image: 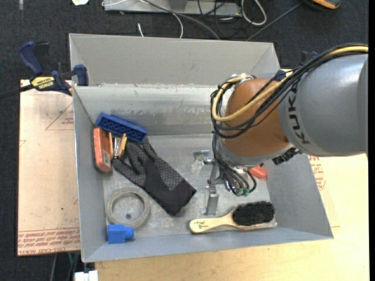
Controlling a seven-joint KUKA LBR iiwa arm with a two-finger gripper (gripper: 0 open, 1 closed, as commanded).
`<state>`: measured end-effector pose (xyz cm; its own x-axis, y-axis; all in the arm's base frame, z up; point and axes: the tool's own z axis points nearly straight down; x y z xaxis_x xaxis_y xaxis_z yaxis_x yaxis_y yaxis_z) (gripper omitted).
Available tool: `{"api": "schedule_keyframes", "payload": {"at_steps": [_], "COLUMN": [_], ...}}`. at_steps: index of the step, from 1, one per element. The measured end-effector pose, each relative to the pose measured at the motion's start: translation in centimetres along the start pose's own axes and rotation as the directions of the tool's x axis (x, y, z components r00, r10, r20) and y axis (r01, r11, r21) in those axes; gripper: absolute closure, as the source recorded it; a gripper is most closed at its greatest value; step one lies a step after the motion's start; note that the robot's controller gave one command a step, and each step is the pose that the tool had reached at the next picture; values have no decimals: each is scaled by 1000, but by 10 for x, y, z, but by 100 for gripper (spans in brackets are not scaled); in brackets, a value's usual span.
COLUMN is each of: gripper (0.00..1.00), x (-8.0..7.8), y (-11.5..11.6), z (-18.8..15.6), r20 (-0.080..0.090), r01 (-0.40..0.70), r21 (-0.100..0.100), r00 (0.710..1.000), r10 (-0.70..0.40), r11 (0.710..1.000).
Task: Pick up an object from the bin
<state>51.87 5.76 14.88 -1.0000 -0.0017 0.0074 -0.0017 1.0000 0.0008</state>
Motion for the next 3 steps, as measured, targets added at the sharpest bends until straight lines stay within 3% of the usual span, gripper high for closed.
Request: {"api": "schedule_keyframes", "payload": {"at_steps": [1, 2, 3], "gripper": [0, 0, 0], "x": [-2, 1, 7], "y": [0, -51, -72], "z": [-4, -6, 21], "r20": [8, 8, 7], "r01": [-2, 93, -75], "r21": [-1, 0, -3], "r00": [1000, 996, 997], "r10": [2, -93, 75], "r11": [1000, 996, 997]}}
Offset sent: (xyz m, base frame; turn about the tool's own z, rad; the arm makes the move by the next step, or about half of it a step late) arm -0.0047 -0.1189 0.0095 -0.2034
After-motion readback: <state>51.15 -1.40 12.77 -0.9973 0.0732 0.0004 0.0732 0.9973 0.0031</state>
